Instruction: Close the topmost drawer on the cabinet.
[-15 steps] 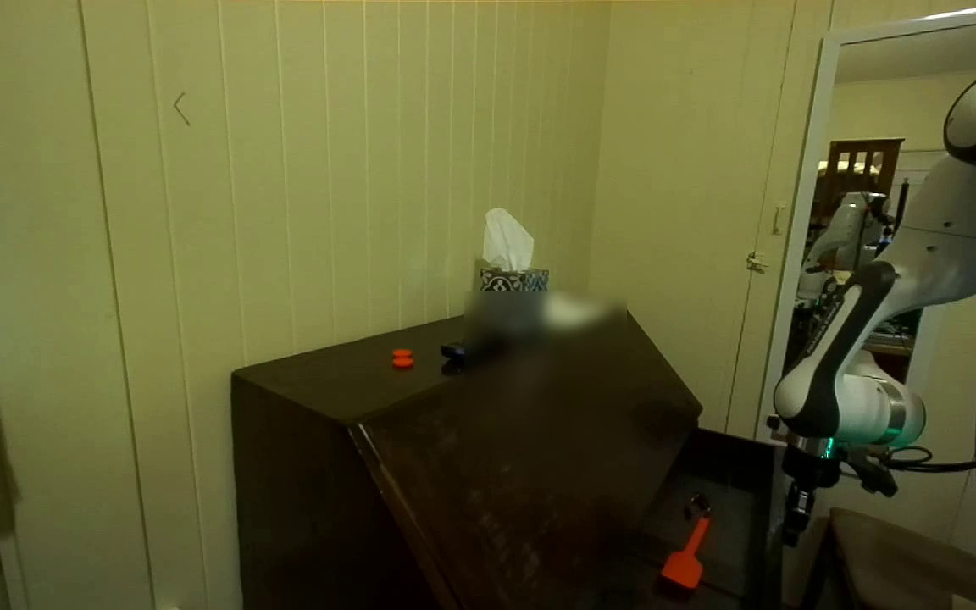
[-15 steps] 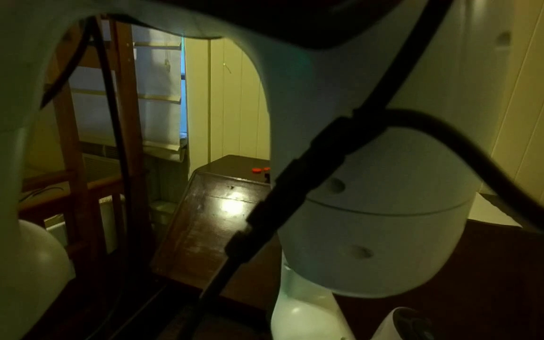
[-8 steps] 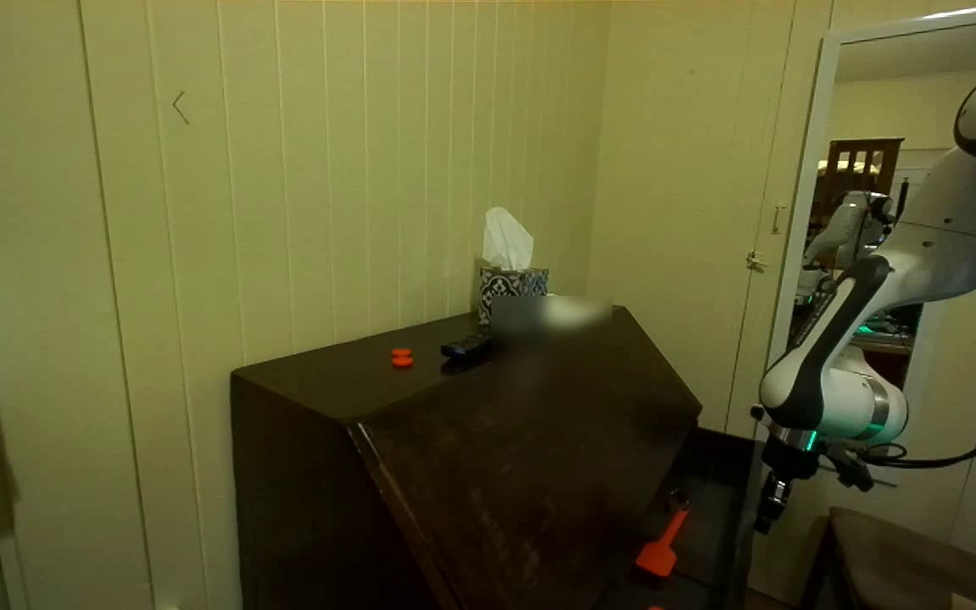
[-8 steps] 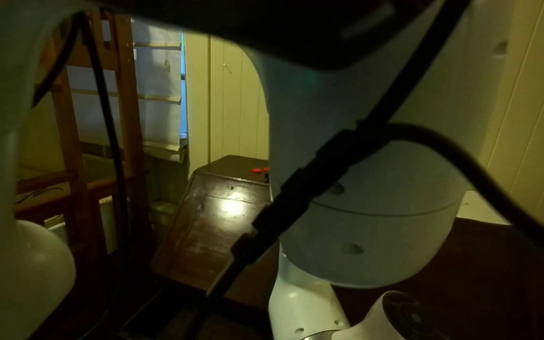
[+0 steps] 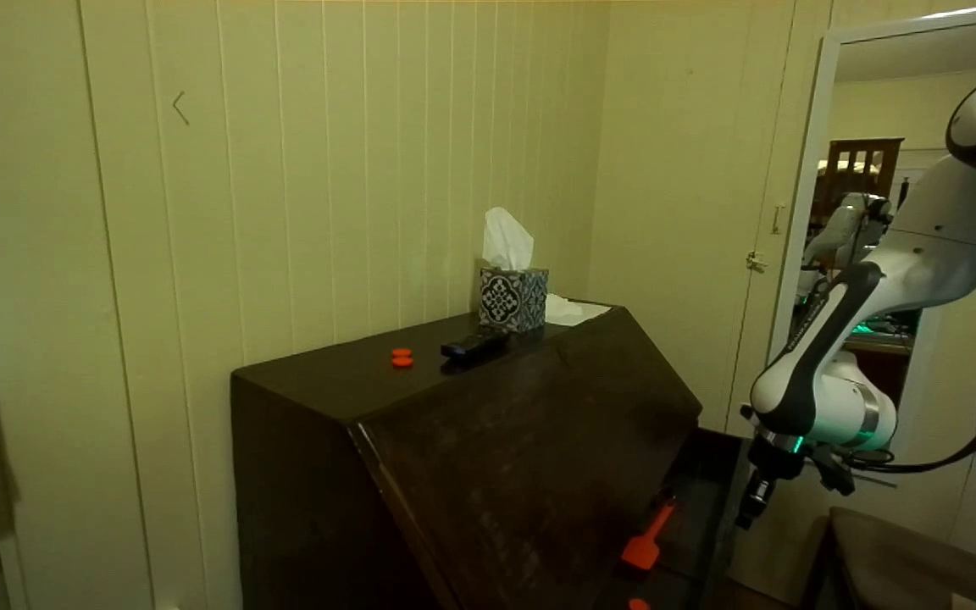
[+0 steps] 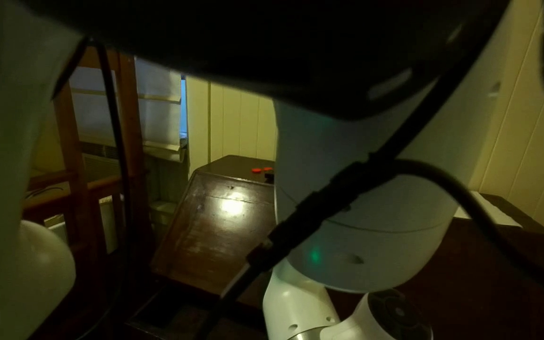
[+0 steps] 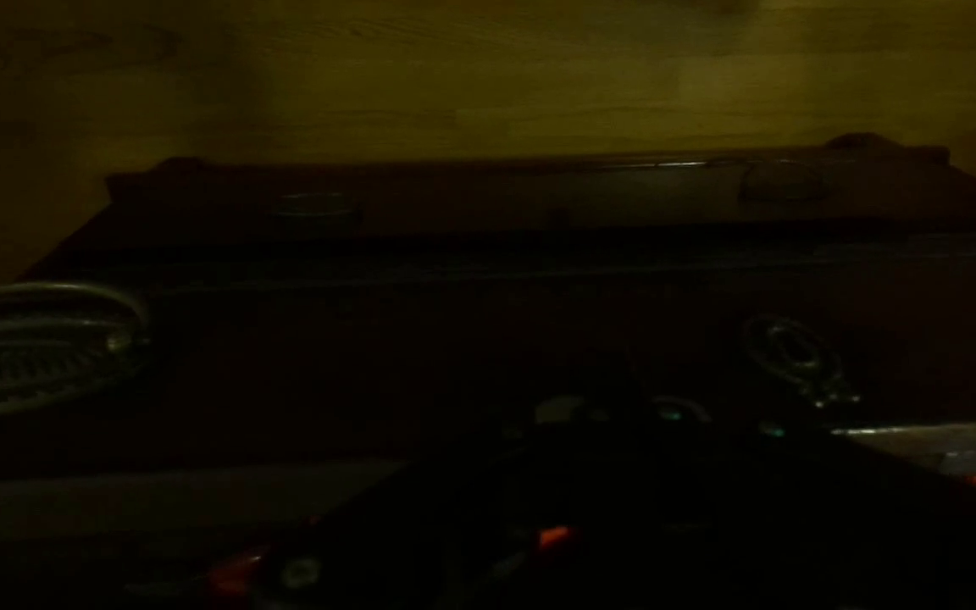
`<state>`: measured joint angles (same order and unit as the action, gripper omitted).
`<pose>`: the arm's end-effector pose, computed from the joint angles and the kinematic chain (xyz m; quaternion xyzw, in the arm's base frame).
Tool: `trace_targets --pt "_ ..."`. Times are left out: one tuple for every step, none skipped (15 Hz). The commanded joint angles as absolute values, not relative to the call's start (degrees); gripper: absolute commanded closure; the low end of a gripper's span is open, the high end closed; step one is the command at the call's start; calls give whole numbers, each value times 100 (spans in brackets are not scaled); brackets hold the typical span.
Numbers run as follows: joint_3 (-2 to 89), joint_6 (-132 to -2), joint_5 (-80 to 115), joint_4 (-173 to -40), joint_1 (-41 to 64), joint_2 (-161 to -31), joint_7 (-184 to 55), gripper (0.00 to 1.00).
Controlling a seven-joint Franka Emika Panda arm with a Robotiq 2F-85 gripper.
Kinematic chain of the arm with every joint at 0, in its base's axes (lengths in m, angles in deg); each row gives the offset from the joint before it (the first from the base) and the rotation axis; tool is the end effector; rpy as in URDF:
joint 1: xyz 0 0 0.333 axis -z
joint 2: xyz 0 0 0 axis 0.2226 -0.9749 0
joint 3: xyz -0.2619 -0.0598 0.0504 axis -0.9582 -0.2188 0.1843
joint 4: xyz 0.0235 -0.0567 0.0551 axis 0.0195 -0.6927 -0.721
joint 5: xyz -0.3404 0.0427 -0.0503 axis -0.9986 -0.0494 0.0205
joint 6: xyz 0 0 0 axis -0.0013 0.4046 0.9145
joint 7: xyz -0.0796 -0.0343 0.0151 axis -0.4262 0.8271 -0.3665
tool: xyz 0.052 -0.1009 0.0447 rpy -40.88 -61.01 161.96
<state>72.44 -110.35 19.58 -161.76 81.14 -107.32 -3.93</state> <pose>0.3192 -0.2602 0.1083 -0.9905 -0.0853 -0.1025 0.0328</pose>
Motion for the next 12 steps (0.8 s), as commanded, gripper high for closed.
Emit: trace_targets --pt "8071 -11567 1922 -15901 8317 -11229 -962 100" --pt "8191 -11700 1840 -15901 8400 -11295 -1090 100" --pt "8243 -11824 1731 -15881 8404 -11365 -1224 100" --pt "8257 -11900 1618 -15857 8371 -11421 -1380 100" --pt "8184 -11956 1524 -15811 8239 -11470 -1543 100" --pt "8089 -11965 1433 -15794 8126 -11469 -1697 100" --pt "7729 -11731 1197 -16080 8345 -11150 -1593 99" --pt "7724 -11741 1143 -16057 8318 -11170 -1698 99" --pt "7725 -11741 1122 -16044 8312 -11181 -1739 99" --pt "7724 -11741 1119 -16043 8312 -11182 -1745 99" --pt "7724 -11741 1118 -16043 8312 -11182 -1748 99" --pt "7724 -11741 1117 -16043 8312 -11182 -1750 99"
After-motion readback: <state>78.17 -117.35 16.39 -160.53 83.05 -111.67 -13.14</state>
